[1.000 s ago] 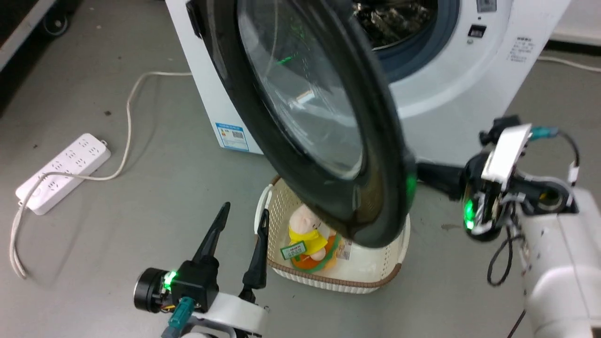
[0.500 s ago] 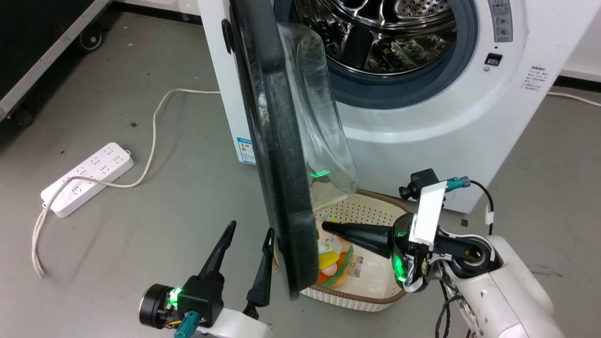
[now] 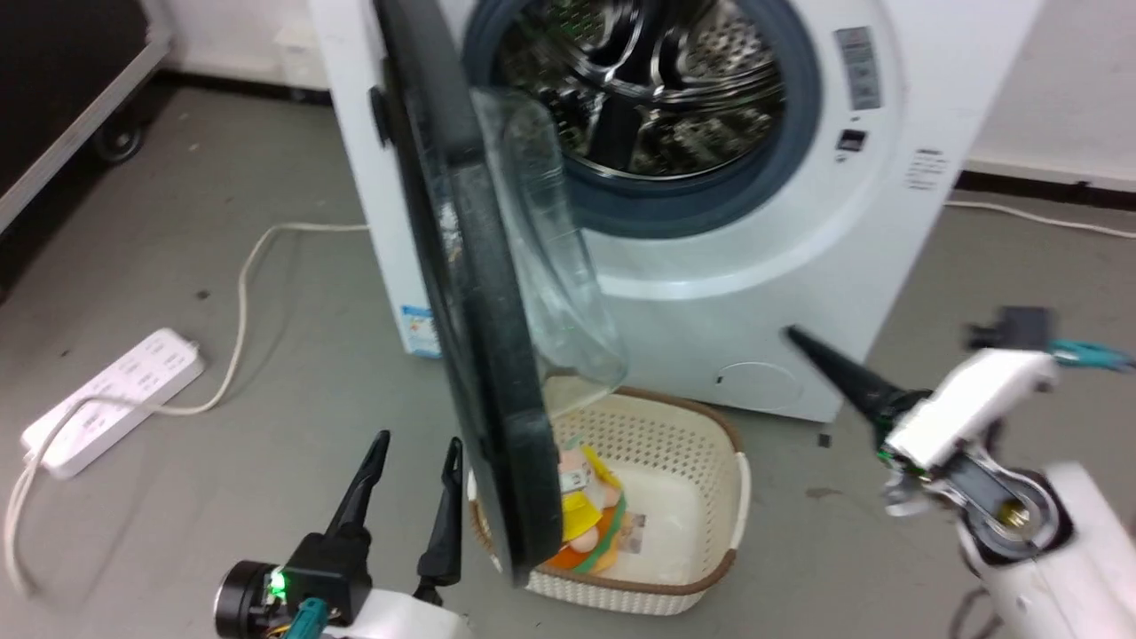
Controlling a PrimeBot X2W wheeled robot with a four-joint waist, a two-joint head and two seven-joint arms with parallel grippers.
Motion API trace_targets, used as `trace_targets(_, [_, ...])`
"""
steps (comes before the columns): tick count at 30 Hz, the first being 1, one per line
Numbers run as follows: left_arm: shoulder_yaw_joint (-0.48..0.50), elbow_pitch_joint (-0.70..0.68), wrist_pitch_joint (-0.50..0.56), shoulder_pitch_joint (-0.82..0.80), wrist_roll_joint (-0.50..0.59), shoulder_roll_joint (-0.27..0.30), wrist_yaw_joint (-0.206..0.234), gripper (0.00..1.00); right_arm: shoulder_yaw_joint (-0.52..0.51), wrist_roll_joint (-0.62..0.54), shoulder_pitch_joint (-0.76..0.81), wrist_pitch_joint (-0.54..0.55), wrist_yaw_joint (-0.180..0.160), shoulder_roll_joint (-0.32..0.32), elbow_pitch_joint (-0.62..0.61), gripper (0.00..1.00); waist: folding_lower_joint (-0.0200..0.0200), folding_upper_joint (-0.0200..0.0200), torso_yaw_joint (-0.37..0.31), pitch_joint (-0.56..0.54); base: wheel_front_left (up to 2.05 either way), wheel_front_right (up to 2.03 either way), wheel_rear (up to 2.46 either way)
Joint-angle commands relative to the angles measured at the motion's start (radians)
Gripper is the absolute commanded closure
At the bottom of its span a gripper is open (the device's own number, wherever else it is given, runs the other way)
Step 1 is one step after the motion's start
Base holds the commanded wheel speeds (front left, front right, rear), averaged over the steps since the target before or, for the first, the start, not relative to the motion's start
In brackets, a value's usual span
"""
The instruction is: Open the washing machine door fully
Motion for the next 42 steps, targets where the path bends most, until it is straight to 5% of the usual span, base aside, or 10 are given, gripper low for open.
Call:
trace_targets(1, [0.013,-0.004,-0.006,0.015,0.004,0.001,-0.004,0.0,-0.007,-0.05,0.04,-0.068,0.001,-0.025,-0.042,0.0,0.0,0.0,-0.03,-0.021,0.0,0.0,0.0])
trace_targets(10, [0.077,-0.009,-0.006,0.037,0.008,0.001,-0.024,0.0,0.007,-0.622,0.232,-0.61,0.001,-0.18,-0.203,0.0,0.0,0.0,-0.108,-0.05,0.0,0.0,0.0])
trace_targets(15, [0.101,-0.004,-0.006,0.059,0.007,0.001,-0.038,0.0,-0.106,-0.92,0.359,-0.692,0.001,-0.09,-0.252,0.0,0.0,0.0,-0.142,-0.063,0.0,0.0,0.0])
trace_targets(19, [0.117,0.009,-0.006,0.075,-0.003,0.001,-0.05,0.0,-0.213,-1.149,0.499,-0.697,0.001,0.055,-0.363,0.0,0.0,0.0,-0.159,-0.068,0.0,0.0,0.0])
trace_targets(25, [0.122,0.042,-0.006,0.086,-0.006,0.001,-0.062,0.0,-0.252,-1.252,0.591,-0.697,0.001,0.149,-0.428,0.0,0.0,0.0,-0.171,-0.073,0.0,0.0,0.0])
trace_targets(41, [0.112,0.078,-0.006,0.074,-0.019,0.001,-0.061,0.0,-0.231,-1.265,0.599,-0.697,0.001,0.168,-0.433,0.0,0.0,0.0,-0.157,-0.074,0.0,0.0,0.0])
trace_targets(42, [0.111,0.076,-0.006,0.074,-0.019,0.001,-0.061,0.08,-0.232,-1.266,0.599,-0.697,0.001,0.168,-0.433,0.0,0.0,0.0,-0.156,-0.074,0.0,0.0,0.0])
